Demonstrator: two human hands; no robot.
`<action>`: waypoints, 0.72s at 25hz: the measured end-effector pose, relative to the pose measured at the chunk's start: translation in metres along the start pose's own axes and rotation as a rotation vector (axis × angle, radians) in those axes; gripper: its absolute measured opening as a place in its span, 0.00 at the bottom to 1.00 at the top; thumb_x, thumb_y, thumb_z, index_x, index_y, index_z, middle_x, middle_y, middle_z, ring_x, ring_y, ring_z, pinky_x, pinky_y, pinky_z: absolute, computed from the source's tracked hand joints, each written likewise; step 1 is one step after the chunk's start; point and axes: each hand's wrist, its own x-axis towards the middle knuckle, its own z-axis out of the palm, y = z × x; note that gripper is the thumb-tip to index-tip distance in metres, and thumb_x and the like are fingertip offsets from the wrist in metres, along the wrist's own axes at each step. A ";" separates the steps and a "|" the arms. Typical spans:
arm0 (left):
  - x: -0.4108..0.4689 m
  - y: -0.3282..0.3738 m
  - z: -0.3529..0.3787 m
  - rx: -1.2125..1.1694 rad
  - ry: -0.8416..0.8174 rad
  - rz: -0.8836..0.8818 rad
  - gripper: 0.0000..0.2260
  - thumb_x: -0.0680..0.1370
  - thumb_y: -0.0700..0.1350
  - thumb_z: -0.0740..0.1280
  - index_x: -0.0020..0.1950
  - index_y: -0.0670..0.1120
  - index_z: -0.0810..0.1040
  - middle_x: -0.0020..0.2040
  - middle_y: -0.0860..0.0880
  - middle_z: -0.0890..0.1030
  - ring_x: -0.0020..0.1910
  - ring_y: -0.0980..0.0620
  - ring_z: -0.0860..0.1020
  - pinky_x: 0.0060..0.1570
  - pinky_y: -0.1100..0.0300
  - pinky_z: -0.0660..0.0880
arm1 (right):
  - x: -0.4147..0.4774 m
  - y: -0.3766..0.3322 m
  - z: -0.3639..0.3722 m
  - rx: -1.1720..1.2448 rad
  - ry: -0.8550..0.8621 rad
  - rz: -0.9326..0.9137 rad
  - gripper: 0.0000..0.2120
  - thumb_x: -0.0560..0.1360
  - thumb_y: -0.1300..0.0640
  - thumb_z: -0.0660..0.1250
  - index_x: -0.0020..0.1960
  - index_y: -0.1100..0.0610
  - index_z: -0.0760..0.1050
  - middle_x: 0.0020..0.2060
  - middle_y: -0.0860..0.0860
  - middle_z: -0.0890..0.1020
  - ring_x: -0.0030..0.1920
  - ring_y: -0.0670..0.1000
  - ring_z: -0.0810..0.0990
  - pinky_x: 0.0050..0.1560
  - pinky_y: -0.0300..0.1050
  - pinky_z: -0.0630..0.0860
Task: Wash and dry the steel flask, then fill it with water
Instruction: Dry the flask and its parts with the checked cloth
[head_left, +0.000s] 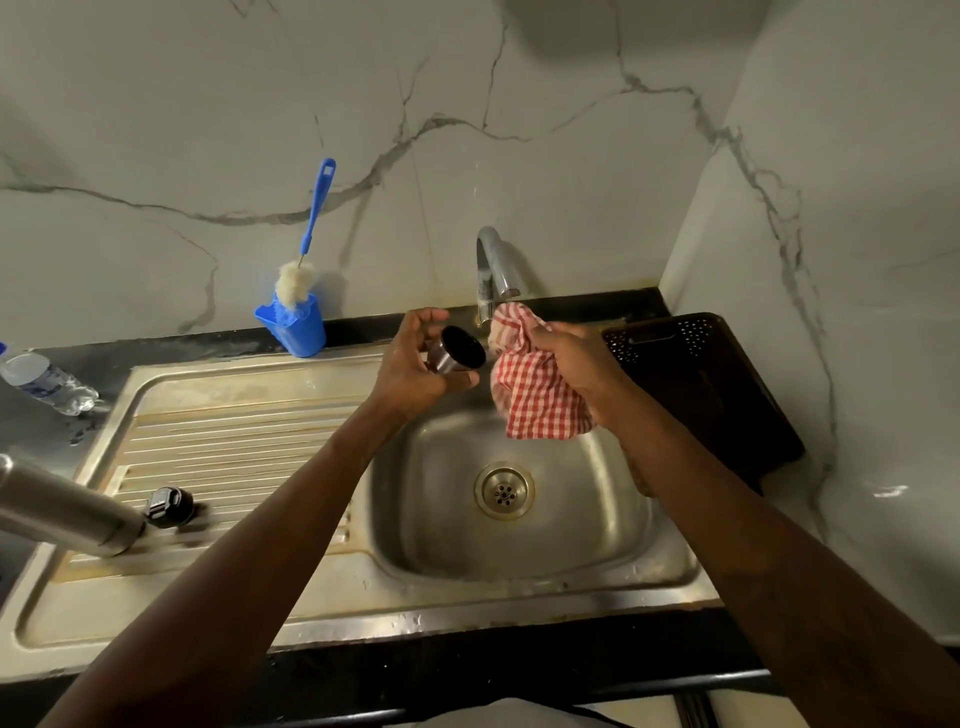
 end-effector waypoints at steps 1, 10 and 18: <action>0.000 -0.001 0.004 -0.005 -0.011 -0.013 0.38 0.67 0.43 0.85 0.72 0.52 0.70 0.62 0.53 0.79 0.60 0.55 0.78 0.57 0.53 0.79 | 0.000 0.003 -0.008 -0.100 0.063 -0.031 0.16 0.82 0.43 0.65 0.56 0.54 0.83 0.47 0.50 0.87 0.49 0.52 0.86 0.58 0.50 0.81; -0.002 -0.005 0.042 -0.051 -0.129 -0.028 0.39 0.62 0.55 0.85 0.70 0.57 0.75 0.60 0.55 0.85 0.61 0.51 0.83 0.64 0.45 0.80 | -0.009 0.026 -0.079 -0.333 0.352 -0.142 0.20 0.80 0.39 0.66 0.52 0.55 0.83 0.44 0.48 0.84 0.44 0.46 0.82 0.42 0.41 0.76; -0.011 -0.008 0.049 -0.129 -0.094 -0.030 0.31 0.63 0.51 0.85 0.64 0.52 0.81 0.58 0.54 0.86 0.61 0.53 0.83 0.66 0.46 0.79 | -0.006 0.043 -0.137 -0.185 0.225 -0.002 0.26 0.79 0.50 0.72 0.76 0.50 0.72 0.66 0.51 0.80 0.62 0.54 0.79 0.59 0.49 0.77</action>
